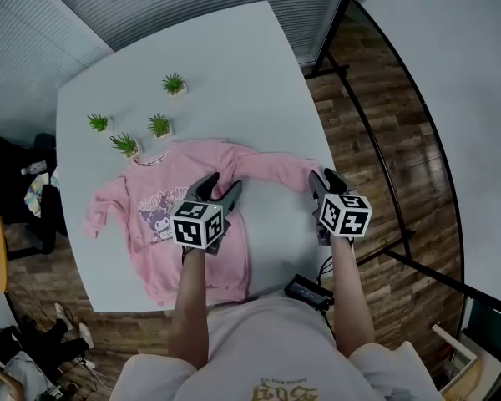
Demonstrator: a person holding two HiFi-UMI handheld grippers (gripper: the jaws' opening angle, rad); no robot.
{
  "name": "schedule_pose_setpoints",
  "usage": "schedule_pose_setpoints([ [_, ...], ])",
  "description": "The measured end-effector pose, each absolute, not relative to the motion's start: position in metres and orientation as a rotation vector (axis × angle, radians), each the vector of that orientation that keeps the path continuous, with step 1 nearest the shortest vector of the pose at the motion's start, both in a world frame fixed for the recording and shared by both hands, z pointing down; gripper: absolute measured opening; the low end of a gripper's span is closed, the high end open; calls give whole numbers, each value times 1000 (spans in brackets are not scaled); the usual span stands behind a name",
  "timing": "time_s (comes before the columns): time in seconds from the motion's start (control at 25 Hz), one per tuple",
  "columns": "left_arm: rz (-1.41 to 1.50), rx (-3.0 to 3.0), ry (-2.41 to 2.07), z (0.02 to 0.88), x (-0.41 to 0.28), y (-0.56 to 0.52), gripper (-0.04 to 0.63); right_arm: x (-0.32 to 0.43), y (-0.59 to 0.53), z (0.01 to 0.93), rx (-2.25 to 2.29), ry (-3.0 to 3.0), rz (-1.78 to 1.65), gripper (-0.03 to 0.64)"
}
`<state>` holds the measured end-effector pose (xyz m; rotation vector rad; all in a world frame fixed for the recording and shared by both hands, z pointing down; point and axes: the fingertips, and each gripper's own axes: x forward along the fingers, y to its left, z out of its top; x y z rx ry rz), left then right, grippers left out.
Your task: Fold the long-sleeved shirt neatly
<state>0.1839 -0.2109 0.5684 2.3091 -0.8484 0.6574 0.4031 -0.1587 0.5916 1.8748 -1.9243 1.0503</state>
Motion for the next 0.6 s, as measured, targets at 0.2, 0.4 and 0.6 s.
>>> schedule_pose_setpoints([
  [0.2, 679, 2278, -873, 581, 181, -218, 250, 403, -175, 616, 1825, -1880, 1043, 179],
  [0.4, 692, 2251, -889, 590, 177, -220, 244, 404, -178, 639, 1765, -1788, 1026, 132],
  [0.6, 705, 2231, -903, 596, 176, -220, 241, 406, -179, 643, 1741, -1778, 985, 35],
])
